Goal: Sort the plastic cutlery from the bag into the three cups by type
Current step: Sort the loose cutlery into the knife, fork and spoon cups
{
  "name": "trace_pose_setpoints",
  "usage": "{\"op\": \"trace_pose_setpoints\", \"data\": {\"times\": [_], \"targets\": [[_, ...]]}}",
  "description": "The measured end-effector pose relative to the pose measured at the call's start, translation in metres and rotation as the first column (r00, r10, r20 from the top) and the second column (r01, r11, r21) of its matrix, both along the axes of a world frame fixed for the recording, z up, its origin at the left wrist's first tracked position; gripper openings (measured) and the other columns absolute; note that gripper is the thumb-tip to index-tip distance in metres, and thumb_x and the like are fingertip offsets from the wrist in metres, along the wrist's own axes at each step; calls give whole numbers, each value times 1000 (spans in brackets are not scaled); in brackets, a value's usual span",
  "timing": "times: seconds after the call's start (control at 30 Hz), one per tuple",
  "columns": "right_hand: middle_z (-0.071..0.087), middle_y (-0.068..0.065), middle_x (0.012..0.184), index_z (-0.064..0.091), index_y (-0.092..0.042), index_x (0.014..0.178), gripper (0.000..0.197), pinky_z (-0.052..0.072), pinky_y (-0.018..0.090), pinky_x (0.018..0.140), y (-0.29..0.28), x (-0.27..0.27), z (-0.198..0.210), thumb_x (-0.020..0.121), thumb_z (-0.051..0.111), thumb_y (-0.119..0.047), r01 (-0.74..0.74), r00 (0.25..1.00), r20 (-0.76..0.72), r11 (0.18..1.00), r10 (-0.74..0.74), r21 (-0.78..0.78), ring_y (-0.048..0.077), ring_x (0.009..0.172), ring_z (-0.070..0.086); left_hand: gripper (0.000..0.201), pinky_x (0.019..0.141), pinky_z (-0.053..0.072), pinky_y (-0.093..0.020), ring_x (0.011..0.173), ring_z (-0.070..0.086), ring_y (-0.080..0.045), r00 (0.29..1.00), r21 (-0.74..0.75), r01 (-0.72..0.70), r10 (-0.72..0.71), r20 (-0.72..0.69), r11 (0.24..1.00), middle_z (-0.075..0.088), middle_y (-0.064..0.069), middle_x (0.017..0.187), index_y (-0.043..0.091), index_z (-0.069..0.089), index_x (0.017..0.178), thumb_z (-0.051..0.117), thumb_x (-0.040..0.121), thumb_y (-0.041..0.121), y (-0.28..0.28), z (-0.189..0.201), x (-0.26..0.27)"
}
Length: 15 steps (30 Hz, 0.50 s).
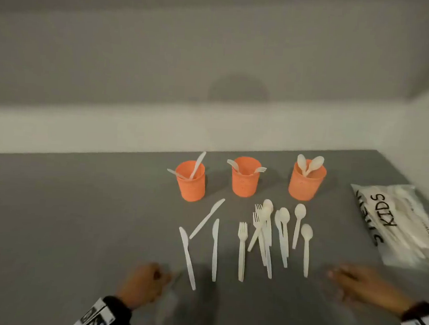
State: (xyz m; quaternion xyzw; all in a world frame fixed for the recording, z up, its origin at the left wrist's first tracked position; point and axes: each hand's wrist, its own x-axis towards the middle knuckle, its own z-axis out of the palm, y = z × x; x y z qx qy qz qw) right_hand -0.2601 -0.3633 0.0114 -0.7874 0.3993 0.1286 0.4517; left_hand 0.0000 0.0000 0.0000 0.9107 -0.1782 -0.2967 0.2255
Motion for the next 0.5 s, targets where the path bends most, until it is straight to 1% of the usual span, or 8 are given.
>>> {"op": "trace_pose_setpoints", "data": {"times": [0.03,0.1,0.17,0.2,0.27,0.37,0.43,0.5], "targets": [[63,1,58,59,-8,87,19,40,14,41,-1,18,-3,95,49,-23,42,998,43,999,-41,-23,3,37,54,42,51,42,-22,36,46,-4,999,23,-9,8,43,1000,49,5,44,19,43,53,53,90,37,-15,2,7],[60,3,59,58,-6,85,31,40,14,47,-3,57,7,97,45,-32,18,999,-26,989,-23,-145,7,44,58,49,60,44,-23,46,50,-10,993,143,-7,-11,120,990,52,3,53,18,47,52,49,88,51,-41,3,16],[63,8,66,63,-5,86,46,40,19,59,-8,82,5,97,39,-43,-52,990,-137,962,15,-266,19,73,67,48,72,50,-27,61,58,-16,987,259,78,-112,119,963,61,1,65,17,57,62,47,86,57,-60,-6,22],[66,10,74,65,-4,93,52,39,22,63,-13,91,-5,96,38,-47,-79,983,-184,949,23,-306,25,88,67,43,76,53,-28,69,62,-17,985,297,104,-139,98,949,64,0,71,18,60,70,49,85,57,-65,-15,25],[68,14,96,63,-2,107,58,38,24,68,-21,104,-20,93,39,-53,-68,976,-216,944,-4,-322,29,102,62,31,78,54,-29,78,67,-20,991,298,93,-117,64,950,66,-1,77,17,64,87,57,84,47,-65,-31,29],[63,17,116,59,0,115,65,36,26,74,-27,119,-36,89,46,-57,-74,964,-264,939,-19,-336,29,104,61,30,83,48,-30,98,65,-27,993,303,12,-48,110,953,68,-9,96,6,61,106,55,89,29,-60,-41,46],[63,16,118,59,-1,116,59,36,26,73,-32,123,-45,86,54,-52,-92,953,-301,934,-18,-345,28,101,60,30,86,45,-31,109,59,-31,987,310,-69,19,162,948,64,-14,114,3,56,113,52,90,22,-56,-43,63],[64,13,115,60,-3,112,49,36,25,71,-31,126,-46,85,60,-43,-102,943,-331,929,-24,-357,26,95,59,29,88,44,-34,112,57,-34,977,296,-117,58,204,948,60,-17,118,1,53,114,49,91,18,-57,-43,80]]}}
